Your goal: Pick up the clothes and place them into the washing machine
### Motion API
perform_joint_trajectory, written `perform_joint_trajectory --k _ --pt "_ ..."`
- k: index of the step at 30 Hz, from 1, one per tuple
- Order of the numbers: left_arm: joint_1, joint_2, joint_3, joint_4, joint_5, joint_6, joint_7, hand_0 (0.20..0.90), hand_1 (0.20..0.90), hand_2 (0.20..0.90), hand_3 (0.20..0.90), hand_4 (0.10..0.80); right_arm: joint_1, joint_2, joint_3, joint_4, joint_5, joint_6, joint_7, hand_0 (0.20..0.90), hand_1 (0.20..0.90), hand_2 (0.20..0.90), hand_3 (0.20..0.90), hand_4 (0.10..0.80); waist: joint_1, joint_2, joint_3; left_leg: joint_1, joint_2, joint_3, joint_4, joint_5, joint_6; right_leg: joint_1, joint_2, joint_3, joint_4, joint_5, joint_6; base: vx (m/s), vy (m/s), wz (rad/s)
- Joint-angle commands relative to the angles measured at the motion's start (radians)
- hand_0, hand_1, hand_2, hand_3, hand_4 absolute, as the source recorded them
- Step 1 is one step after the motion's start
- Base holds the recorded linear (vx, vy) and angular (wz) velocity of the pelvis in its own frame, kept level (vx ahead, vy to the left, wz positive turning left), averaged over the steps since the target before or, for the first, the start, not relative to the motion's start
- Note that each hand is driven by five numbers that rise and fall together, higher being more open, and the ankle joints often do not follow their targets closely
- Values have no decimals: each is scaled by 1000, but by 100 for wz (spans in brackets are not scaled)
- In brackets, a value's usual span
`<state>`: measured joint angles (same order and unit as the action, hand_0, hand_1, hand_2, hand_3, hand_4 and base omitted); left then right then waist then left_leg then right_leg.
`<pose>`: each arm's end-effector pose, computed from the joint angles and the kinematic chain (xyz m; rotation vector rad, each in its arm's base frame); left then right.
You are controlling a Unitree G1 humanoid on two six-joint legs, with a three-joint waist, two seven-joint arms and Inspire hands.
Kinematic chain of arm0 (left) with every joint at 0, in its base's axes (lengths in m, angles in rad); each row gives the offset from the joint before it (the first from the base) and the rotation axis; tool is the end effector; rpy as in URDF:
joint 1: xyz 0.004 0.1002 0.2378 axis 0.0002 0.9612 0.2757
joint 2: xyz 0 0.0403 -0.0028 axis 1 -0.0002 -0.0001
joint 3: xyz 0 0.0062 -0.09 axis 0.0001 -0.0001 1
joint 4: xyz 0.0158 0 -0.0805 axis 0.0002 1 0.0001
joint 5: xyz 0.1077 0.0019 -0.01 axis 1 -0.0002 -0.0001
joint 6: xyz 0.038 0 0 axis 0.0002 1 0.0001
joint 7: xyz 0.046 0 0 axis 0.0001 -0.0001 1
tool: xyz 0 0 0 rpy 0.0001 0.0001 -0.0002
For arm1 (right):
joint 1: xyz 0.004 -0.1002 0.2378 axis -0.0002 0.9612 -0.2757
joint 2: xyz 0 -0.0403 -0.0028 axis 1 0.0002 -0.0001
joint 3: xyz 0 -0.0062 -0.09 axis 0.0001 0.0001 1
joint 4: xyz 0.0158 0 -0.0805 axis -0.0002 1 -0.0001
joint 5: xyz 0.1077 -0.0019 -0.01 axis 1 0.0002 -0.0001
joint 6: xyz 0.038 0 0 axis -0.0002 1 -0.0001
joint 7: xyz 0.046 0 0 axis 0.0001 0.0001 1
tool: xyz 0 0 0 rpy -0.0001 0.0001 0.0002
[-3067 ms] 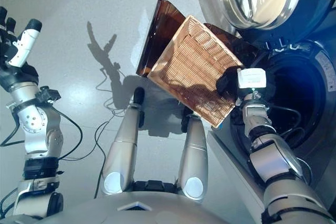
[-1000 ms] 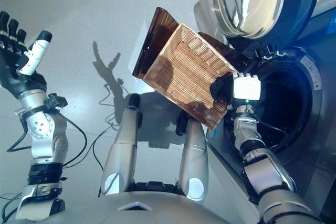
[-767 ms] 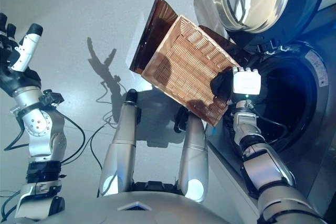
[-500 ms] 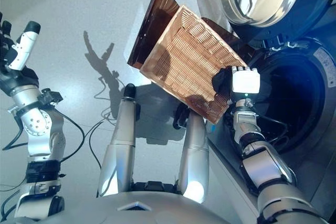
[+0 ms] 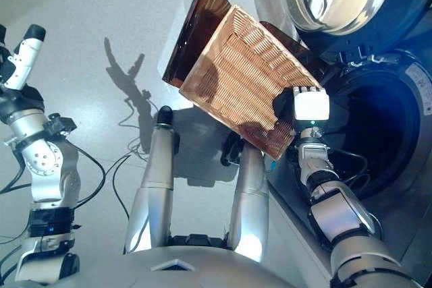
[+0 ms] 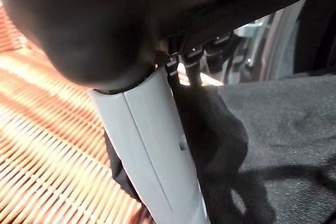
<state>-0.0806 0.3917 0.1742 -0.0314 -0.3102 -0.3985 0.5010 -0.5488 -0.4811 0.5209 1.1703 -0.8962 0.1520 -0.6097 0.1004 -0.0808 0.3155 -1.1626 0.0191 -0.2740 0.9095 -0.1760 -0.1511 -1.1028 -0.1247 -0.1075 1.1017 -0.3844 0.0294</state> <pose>0.2159 0.2411 0.1239 -0.0406 -0.5819 0.6041 0.2541 -0.2557 -0.0023 -1.8355 0.2018 -0.1207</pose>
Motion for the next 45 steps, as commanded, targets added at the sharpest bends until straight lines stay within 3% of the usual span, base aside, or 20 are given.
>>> perform_joint_trajectory --k 1,3,5,7,8,15,22,28,30,34,39,43,45 --pt "11 33 90 -119 39 -115 7 900 900 900 900 800 9 -33 11 59 -4 20 -17 562 562 562 562 559 12 45 -88 -35 -52 51 23 -70 77 -9 47 -48 -79 -10 -22 0 0 0" --pt "11 34 91 -115 37 -116 8 900 900 900 900 800 6 -36 11 62 2 16 -9 499 499 499 499 514 13 47 -87 -37 -54 52 22 -69 78 -13 44 -45 -74 -13 -23 0 0 0" --pt "12 37 91 -113 38 -115 7 900 900 900 900 800 6 -37 12 69 13 9 0 480 480 480 480 500 15 49 -86 -40 -57 52 28 -72 79 -18 42 -42 -66 -18 -23 0 0 0" --pt "17 39 91 -112 39 -115 5 900 900 900 900 800 7 -37 13 70 18 3 6 398 398 398 398 441 17 50 -88 -43 -59 57 40 -78 81 -21 42 -38 -57 -23 -24 8 12 5" --pt "18 39 93 -110 39 -114 5 900 900 900 900 800 9 -35 12 73 24 -1 12 200 200 200 200 300 18 50 -88 -44 -60 59 46 -82 82 -21 40 -37 -53 -24 -25 12 7 8" --pt "24 45 100 -111 35 -113 -4 900 900 900 900 800 4 -33 6 89 38 2 8 200 200 200 200 300 20 51 -94 -9 -59 64 -22 -64 90 4 34 -31 -110 4 -18 4 1 2" --pt "6 56 97 -92 40 -111 -7 900 900 900 900 800 -5 -63 -48 89 97 5 -10 200 200 200 200 300 15 65 -78 99 -56 87 -218 18 92 93 19 10 -290 99 -3 -1 21 -1" --pt "-5 53 73 -69 32 -112 -17 900 900 900 900 800 31 -81 -193 81 291 -18 -74 200 200 200 200 300 3 113 -78 273 -72 143 -459 109 98 217 10 64 -485 182 18 23 136 -11" --pt "-5 51 66 -60 27 -116 -23 900 900 900 900 800 47 -87 -246 83 361 -32 -92 200 200 200 200 300 5 142 -74 334 -77 167 -556 176 105 263 4 87 -570 243 26 -35 210 -29" --pt "3 40 54 -36 11 -125 -34 900 900 900 900 800 87 -96 -373 64 531 -79 -120 200 200 200 200 300 -6 187 -92 454 -94 200 -684 211 112 345 -19 141 -678 284 48 83 213 -26" --pt "16 21 43 -13 -8 -125 -54 900 900 900 900 800 128 -98 -507 61 728 -155 -119 200 200 200 200 300 -15 225 -114 523 -117 220 -730 208 119 393 -43 185 -725 301 58 81 151 -16" --pt "24 5 47 8 -10 -122 -52 900 900 900 900 800 153 -62 -733 -43 1146 -353 -137 200 200 200 200 300 -31 254 -151 554 -133 248 -760 198 124 402 -65 234 -764 318 69 66 124 -20" --pt "18 0 51 12 -9 -120 -45 900 900 900 900 800 188 -21 -799 -110 1331 -461 -73 200 200 200 200 300 -39 257 -157 562 -135 260 -764 194 124 399 -69 251 -770 320 71 36 82 -14"
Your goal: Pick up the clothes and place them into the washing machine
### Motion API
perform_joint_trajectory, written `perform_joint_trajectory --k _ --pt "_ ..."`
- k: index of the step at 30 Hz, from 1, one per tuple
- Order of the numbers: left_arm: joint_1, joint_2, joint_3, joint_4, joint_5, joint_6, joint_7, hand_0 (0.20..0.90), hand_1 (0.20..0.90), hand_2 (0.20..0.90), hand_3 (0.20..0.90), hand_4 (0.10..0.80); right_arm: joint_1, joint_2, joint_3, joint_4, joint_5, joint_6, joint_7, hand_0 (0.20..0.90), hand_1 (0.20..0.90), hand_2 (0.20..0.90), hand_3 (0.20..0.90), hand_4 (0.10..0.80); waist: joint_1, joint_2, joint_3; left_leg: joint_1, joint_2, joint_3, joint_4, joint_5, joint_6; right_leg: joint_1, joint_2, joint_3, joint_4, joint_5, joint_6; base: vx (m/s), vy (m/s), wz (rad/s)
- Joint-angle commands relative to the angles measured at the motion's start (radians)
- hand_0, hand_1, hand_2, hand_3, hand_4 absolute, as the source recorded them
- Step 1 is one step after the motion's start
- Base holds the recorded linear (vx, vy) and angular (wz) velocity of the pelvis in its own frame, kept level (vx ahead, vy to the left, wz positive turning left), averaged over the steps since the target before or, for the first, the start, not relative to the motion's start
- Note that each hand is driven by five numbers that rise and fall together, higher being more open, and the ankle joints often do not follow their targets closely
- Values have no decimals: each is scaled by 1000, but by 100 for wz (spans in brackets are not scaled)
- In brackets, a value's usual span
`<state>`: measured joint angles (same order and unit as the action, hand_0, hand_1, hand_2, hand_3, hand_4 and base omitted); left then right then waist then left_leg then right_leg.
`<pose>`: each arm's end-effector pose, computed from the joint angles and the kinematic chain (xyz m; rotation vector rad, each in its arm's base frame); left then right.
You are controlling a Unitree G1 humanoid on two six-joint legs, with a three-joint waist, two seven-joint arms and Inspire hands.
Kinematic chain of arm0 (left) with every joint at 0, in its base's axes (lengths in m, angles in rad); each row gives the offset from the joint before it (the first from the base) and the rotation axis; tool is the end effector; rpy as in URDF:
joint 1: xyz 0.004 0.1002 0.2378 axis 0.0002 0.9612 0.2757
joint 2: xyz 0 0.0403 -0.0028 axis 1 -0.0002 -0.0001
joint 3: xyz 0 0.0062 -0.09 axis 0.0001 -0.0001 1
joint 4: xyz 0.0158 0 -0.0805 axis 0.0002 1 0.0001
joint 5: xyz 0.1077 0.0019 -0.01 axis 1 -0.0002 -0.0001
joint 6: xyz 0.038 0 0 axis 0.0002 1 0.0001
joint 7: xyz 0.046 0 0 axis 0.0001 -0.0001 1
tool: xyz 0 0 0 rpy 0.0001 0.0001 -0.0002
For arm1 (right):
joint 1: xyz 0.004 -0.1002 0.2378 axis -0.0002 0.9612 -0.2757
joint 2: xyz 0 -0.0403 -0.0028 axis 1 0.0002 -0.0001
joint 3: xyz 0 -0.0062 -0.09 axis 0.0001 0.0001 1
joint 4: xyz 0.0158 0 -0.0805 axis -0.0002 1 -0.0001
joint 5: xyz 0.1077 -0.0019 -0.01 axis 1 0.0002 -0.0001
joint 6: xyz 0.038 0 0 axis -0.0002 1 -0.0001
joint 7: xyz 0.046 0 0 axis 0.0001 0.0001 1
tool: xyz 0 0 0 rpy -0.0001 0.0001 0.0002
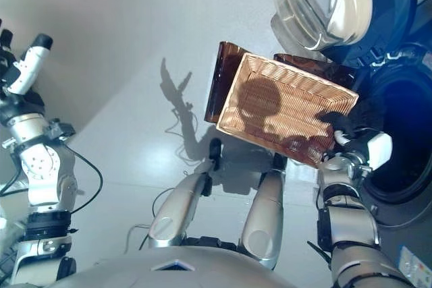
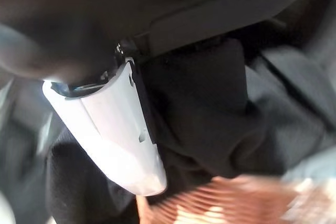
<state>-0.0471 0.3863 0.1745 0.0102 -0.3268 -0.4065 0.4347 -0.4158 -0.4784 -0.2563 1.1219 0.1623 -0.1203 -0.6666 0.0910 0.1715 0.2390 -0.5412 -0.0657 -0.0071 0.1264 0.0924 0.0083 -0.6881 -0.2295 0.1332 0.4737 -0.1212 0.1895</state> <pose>0.2113 0.2457 0.1097 -0.0252 -0.5156 0.5676 0.2267 -0.3103 0.0076 -0.2620 0.4274 -1.1125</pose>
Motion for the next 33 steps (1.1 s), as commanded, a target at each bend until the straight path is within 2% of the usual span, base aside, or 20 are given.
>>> perform_joint_trajectory --k 1,2,3,4,5,8,9,11,16,23,26,27,28,29,33 --pt "-18 2 52 -28 6 -113 22 900 900 900 900 800 65 -18 -32 -76 302 -197 -5 200 200 200 200 300 -32 11 -84 -57 -53 -5 19 -76 -35 -18 33 19 -144 59 -87 53 83 -20" --pt "-20 -7 57 -31 -2 -118 24 900 900 900 900 800 53 12 -92 -106 473 -292 44 200 200 200 200 300 -36 23 -98 -54 -58 2 17 -82 -34 -13 29 29 -159 60 -85 47 74 -20" --pt "-22 -9 59 -32 -6 -119 25 900 900 900 900 800 38 17 -118 -136 559 -335 76 200 200 200 200 300 -35 30 -101 -55 -58 6 16 -83 -34 -17 28 35 -161 63 -84 12 56 -22" --pt "-24 -9 60 -32 -6 -119 24 900 900 900 900 800 39 16 -119 -135 565 -337 82 200 200 200 200 300 -34 30 -99 -59 -57 7 16 -76 -34 -20 29 36 -164 73 -83 -29 20 -19" --pt "-27 -15 61 -29 -14 -123 25 900 900 900 900 800 35 30 -136 -167 652 -380 131 200 200 200 200 300 -36 35 -100 -60 -57 11 19 -79 -34 -25 27 44 -162 74 -83 6 16 -21" --pt "-27 -21 60 -32 -19 -124 16 900 900 900 900 800 38 40 -172 -176 764 -412 201 200 200 200 200 300 -36 44 -110 -59 -59 16 20 -82 -34 -28 26 53 -168 78 -82 21 15 -17" --pt "-23 -28 62 -34 -33 -129 5 900 900 900 900 800 23 42 -194 -210 849 -448 251 200 200 200 200 300 -38 53 -120 -57 -61 18 26 -96 -33 -31 24 62 -159 63 -85 49 14 -9" --pt "-27 -32 63 -28 -48 -131 -6 900 900 900 900 800 14 22 -212 -222 884 -467 272 200 200 200 200 300 -36 58 -130 -63 -59 21 29 -93 -33 -39 26 66 -157 69 -86 29 -3 -5" --pt "-31 -36 57 -27 -59 -131 -23 900 900 900 900 800 -20 -31 -221 -317 863 -511 259 200 200 200 200 300 -32 67 -150 -67 -57 23 30 -95 -32 -47 29 74 -156 67 -86 8 -16 -3" --pt "-54 -24 55 -21 -48 -120 -30 900 900 900 900 800 -65 -176 -247 -450 774 -540 200 200 200 200 200 300 -35 45 -190 -63 -49 15 28 -101 -33 -51 37 77 -144 54 -89 13 -41 0" --pt "-61 -25 56 -20 -45 -117 -31 900 900 900 900 800 -74 -215 -255 -480 743 -541 175 200 200 200 200 300 -36 42 -197 -65 -46 14 26 -92 -34 -55 42 77 -142 62 -90 4 -29 1" --pt "-67 -20 52 -14 -47 -114 -30 900 900 900 900 800 -98 -267 -253 -493 724 -541 157 200 200 200 200 300 -36 33 -205 -58 -44 8 24 -93 -36 -50 46 77 -134 53 -93 3 -41 3" --pt "-68 -20 53 -14 -47 -114 -30 900 900 900 900 800 -99 -268 -253 -493 723 -541 156 200 200 200 200 300 -36 34 -204 -60 -43 9 23 -91 -36 -51 47 78 -137 57 -93 52 -73 4" --pt "-71 -11 49 -6 -46 -112 -30 900 900 900 900 800 -113 -312 -253 -501 696 -537 133 200 200 200 200 300 -38 27 -211 -50 -40 6 21 -99 -38 -41 49 75 -131 40 -94 12 -51 3" --pt "-77 -3 42 -1 -50 -105 -36 900 900 900 900 800 -123 -375 -282 -505 640 -525 69 200 200 200 200 300 -40 29 -215 -38 -33 2 11 -85 -44 -24 54 68 -140 45 -95 6 -51 0"
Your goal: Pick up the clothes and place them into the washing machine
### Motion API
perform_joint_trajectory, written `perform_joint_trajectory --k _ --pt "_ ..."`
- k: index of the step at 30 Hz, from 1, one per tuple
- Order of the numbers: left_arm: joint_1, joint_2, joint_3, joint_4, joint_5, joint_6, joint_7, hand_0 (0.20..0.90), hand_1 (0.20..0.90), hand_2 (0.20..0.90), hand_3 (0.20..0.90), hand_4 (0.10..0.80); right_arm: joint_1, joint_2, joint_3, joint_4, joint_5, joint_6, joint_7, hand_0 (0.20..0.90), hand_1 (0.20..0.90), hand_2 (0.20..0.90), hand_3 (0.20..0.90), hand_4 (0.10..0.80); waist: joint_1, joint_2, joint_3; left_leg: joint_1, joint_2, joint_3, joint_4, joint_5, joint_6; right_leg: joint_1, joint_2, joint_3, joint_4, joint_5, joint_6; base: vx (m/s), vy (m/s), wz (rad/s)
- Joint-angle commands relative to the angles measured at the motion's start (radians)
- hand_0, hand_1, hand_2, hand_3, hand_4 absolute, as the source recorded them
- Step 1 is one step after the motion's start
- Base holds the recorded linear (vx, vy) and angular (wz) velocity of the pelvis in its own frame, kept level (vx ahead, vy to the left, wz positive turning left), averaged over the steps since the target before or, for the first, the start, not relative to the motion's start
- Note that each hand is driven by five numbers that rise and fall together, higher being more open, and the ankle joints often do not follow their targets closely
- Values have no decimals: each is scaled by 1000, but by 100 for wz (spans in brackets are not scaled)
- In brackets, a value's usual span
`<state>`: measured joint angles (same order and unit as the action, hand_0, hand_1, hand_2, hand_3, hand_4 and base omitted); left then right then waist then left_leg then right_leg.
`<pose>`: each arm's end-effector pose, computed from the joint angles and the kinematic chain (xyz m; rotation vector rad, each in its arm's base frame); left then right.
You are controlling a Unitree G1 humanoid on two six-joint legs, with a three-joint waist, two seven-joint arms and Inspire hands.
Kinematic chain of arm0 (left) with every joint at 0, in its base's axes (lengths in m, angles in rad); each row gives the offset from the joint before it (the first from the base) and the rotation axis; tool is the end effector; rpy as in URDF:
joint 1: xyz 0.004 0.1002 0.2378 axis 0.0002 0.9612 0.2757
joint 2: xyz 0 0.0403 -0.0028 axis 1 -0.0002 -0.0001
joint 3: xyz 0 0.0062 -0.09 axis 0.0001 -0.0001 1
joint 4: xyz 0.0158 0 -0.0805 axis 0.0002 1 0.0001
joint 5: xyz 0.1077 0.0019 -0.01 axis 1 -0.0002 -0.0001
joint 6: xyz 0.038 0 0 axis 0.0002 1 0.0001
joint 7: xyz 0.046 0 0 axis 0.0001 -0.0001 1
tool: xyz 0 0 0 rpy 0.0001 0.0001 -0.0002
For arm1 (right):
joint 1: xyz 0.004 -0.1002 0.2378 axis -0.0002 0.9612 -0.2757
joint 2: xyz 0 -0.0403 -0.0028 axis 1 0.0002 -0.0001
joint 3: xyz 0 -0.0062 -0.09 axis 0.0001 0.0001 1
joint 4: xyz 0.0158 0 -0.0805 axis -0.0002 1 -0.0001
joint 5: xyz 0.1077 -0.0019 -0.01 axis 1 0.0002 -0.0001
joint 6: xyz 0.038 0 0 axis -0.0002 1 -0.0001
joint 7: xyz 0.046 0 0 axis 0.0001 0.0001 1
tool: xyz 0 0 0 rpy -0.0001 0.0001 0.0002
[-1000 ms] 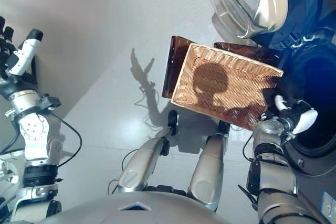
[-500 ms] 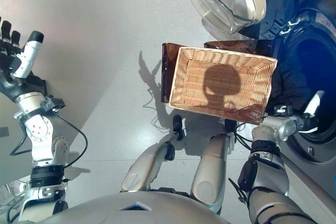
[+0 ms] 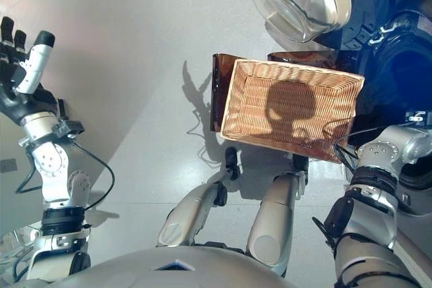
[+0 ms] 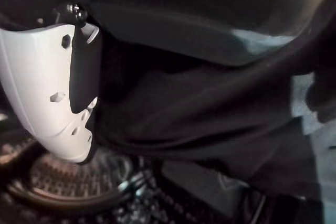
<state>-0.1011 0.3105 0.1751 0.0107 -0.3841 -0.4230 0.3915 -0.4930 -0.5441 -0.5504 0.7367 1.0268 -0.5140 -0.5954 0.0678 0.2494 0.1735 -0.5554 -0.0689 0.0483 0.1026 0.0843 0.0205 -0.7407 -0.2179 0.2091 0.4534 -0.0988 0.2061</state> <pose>0.2197 0.2332 0.1135 -0.1644 -0.5524 0.5336 0.2381 -0.3581 0.1236 0.8903 -0.5088 -1.3416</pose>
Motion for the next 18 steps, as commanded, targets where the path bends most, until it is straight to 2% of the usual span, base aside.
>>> perform_joint_trajectory --k 1,5,10,12,13,15,17,18 --pt "-26 75 39 1 4 -88 10 900 900 900 900 800 -47 -322 10 -121 -238 -129 -14 200 200 200 200 300 -18 -48 -151 -23 -28 -53 35 -75 -57 30 43 -9 -118 23 -112 12 -37 1" --pt "-24 82 38 0 4 -85 9 900 900 900 900 800 -39 -336 -38 -128 -274 -141 -102 200 200 200 200 300 -25 -23 -150 -10 -29 -58 30 -74 -60 43 46 -6 -113 10 -114 4 -19 0" --pt "-28 82 27 -12 -4 -88 19 900 900 900 900 800 -68 -326 -28 -133 -279 -125 -125 200 200 200 200 300 -28 18 -118 -21 -33 -45 72 -90 -59 19 50 12 -72 -3 -119 -56 22 -3" --pt "-32 82 21 -36 -16 -102 30 900 900 900 900 800 -128 -346 7 -85 -287 -109 -159 200 200 200 200 300 -36 36 -44 -112 -33 -13 256 -153 -55 -53 64 25 52 -40 -141 -205 -35 -4" --pt "-34 78 28 -49 -13 -102 34 900 900 900 900 800 -142 -349 22 -75 -295 -105 -161 200 200 200 200 300 -37 34 -20 -155 -19 -2 340 -182 -53 -89 77 28 121 -56 -150 -139 -102 1" --pt "-39 79 31 -59 -3 -104 43 900 900 900 900 800 -134 -341 21 -59 -302 -104 -167 200 200 200 200 300 -42 24 5 -212 -2 5 476 -250 -54 -141 100 13 243 -111 -155 -100 -132 7" --pt "-49 76 39 -63 -7 -105 51 900 900 900 900 800 -117 -324 20 -67 -300 -113 -162 200 200 200 200 300 -48 14 12 -237 9 4 524 -276 -54 -166 113 3 291 -136 -159 -66 -122 4" --pt "-61 76 51 -65 2 -104 64 900 900 900 900 800 -89 -298 3 -81 -297 -127 -165 200 200 200 200 300 -63 -9 28 -277 21 0 621 -320 -53 -192 130 -18 356 -158 -159 -97 -208 1"
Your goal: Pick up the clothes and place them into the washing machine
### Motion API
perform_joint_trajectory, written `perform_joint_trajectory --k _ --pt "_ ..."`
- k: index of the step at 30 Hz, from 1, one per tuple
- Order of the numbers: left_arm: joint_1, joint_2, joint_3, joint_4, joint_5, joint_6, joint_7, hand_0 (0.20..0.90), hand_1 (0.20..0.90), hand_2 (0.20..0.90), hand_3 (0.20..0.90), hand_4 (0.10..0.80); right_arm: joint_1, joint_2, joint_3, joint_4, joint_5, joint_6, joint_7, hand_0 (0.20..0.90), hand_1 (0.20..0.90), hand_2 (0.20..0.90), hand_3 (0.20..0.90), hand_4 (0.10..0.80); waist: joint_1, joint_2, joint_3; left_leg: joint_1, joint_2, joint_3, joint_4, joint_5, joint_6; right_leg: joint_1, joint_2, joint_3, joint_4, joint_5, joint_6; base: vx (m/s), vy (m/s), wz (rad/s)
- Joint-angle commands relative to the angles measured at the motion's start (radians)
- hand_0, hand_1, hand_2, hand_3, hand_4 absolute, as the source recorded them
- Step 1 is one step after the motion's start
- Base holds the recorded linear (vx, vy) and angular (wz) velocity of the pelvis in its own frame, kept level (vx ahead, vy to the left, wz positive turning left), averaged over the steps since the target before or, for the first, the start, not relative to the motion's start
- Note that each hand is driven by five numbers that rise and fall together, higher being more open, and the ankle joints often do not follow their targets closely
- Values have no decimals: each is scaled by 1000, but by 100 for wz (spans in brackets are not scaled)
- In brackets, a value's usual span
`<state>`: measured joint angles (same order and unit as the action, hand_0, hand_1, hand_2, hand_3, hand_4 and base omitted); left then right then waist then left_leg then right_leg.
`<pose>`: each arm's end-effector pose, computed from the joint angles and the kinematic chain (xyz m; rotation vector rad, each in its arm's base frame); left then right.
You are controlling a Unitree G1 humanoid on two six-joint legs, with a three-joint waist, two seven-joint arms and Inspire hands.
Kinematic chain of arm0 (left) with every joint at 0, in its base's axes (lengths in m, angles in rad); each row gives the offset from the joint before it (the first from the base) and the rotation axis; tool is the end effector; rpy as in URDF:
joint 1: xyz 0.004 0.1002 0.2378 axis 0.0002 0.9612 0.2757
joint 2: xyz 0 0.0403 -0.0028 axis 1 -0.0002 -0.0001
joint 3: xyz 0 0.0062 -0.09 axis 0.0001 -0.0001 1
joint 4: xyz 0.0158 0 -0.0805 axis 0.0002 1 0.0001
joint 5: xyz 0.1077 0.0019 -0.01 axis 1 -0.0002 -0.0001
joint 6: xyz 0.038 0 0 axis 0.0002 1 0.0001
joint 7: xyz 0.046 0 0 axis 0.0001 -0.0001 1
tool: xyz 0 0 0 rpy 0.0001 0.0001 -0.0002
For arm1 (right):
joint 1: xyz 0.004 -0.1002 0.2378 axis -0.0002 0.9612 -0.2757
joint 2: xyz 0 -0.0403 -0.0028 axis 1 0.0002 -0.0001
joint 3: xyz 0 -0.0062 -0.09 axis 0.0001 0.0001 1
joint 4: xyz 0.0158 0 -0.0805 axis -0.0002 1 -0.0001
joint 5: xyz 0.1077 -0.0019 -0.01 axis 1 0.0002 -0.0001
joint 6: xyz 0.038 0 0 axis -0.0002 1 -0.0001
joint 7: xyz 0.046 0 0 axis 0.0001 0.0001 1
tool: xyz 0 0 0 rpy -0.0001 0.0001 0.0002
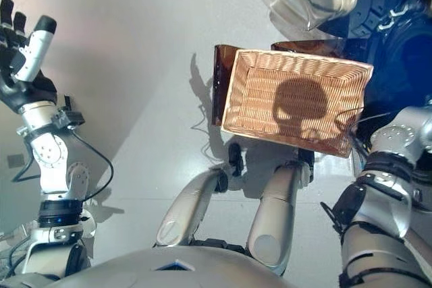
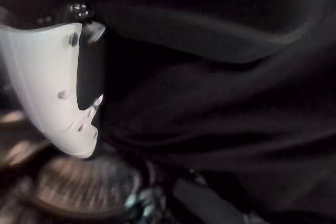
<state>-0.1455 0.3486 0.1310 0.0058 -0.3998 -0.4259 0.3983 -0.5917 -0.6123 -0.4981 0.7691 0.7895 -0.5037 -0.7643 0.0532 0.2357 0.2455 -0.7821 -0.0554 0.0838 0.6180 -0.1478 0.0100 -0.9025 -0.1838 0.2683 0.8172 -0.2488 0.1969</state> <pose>0.2277 0.2275 0.1249 -0.1639 -0.5916 0.4782 0.2551 -0.3565 0.1581 0.6815 -0.5379 -1.4110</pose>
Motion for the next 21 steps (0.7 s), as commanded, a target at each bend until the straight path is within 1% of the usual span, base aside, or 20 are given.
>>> perform_joint_trajectory --k 1,2,3,5,6,7,9,11,12,14,15,16,17,18,19,20,21 --pt "-30 36 113 -72 32 -100 76 900 900 900 900 800 28 -195 -51 -142 -56 -153 21 200 200 200 200 300 -58 -16 -28 -103 18 -37 200 -140 -38 -77 118 -98 51 -38 -155 -96 -204 2" --pt "-30 38 114 -73 34 -99 78 900 900 900 900 800 30 -191 -53 -144 -56 -154 22 200 200 200 200 300 -57 -17 -29 -112 20 -38 213 -147 -38 -84 120 -100 59 -42 -155 3 -139 -10" --pt "-43 41 124 -72 38 -100 92 900 900 900 900 800 29 -184 -53 -150 -56 -163 21 200 200 200 200 300 -57 -24 -29 -124 19 -39 256 -183 -38 -91 127 -106 90 -69 -155 41 -61 -11" --pt "-62 43 123 -78 54 -97 108 900 900 900 900 800 33 -162 -62 -161 -58 -182 9 200 200 200 200 300 -70 -37 -18 -169 23 -32 337 -227 -44 -130 140 -118 160 -100 -156 -23 -104 -3" --pt "-65 41 123 -78 64 -95 114 900 900 900 900 800 36 -155 -71 -178 -74 -189 -3 200 200 200 200 300 -78 -49 -20 -197 31 -31 374 -236 -45 -160 152 -131 193 -105 -157 -29 -86 4" --pt "-66 42 123 -78 66 -95 116 900 900 900 900 800 37 -151 -72 -181 -78 -189 -7 200 200 200 200 300 -78 -49 -24 -201 32 -32 385 -251 -47 -165 152 -133 207 -120 -158 -42 -75 8" --pt "-61 49 124 -74 76 -92 119 900 900 900 900 800 34 -159 -83 -175 -91 -184 -25 200 200 200 200 300 -80 -60 -32 -216 35 -38 419 -274 -47 -183 164 -139 237 -134 -161 13 -60 6" --pt "-59 54 115 -65 81 -89 123 900 900 900 900 800 14 -185 -66 -145 -108 -158 -43 200 200 200 200 300 -77 -69 -43 -231 43 -35 445 -294 -47 -205 173 -143 259 -142 -164 1 -68 -2" --pt "-64 72 110 -58 76 -91 125 900 900 900 900 800 -7 -234 -41 -104 -140 -116 -65 200 200 200 200 300 -77 -76 -45 -235 53 -32 454 -299 -49 -222 181 -142 271 -142 -166 -30 -63 -9" --pt "-66 73 105 -52 75 -92 122 900 900 900 900 800 -32 -261 -21 -79 -152 -97 -78 200 200 200 200 300 -74 -75 -46 -241 55 -29 458 -301 -49 -231 183 -139 273 -141 -167 -20 -33 -15" --pt "-66 80 100 -48 74 -91 121 900 900 900 900 800 -48 -299 -11 -29 -164 -61 -95 200 200 200 200 300 -72 -77 -47 -247 56 -27 458 -300 -51 -238 183 -139 273 -140 -168 -28 -15 -14" --pt "-63 93 89 -42 68 -88 123 900 900 900 900 800 -72 -354 5 33 -185 -16 -126 200 200 200 200 300 -68 -82 -51 -250 58 -26 456 -298 -55 -246 182 -139 277 -139 -168 -36 -29 -9" --pt "-67 96 78 -41 64 -84 124 900 900 900 900 800 -129 -412 51 99 -196 19 -151 200 200 200 200 300 -61 -77 -55 -257 59 -21 450 -295 -57 -257 181 -135 275 -135 -169 -33 -28 -2" --pt "-57 98 73 -40 64 -78 122 900 900 900 900 800 -132 -435 65 168 -204 78 -160 200 200 200 200 300 -60 -75 -54 -259 58 -21 447 -292 -58 -261 180 -134 274 -134 -168 0 0 0" --pt "-45 104 59 -47 54 -71 118 900 900 900 900 800 -178 -502 108 287 -207 144 -173 200 200 200 200 300 -51 -73 -60 -261 57 -20 438 -288 -60 -266 181 -130 273 -134 -168 -1 2 -3" --pt "-38 112 47 -52 51 -65 114 900 900 900 900 800 -202 -528 136 334 -224 173 -193 200 200 200 200 300 -43 -72 -62 -259 57 -19 432 -285 -60 -266 177 -131 270 -133 -169 5 14 -5" --pt "-23 107 40 -62 46 -56 108 900 900 900 900 800 -247 -555 197 402 -253 223 -213 200 200 200 200 300 -40 -63 -60 -257 56 -18 421 -278 -59 -266 179 -130 260 -129 -170 3 13 -9"
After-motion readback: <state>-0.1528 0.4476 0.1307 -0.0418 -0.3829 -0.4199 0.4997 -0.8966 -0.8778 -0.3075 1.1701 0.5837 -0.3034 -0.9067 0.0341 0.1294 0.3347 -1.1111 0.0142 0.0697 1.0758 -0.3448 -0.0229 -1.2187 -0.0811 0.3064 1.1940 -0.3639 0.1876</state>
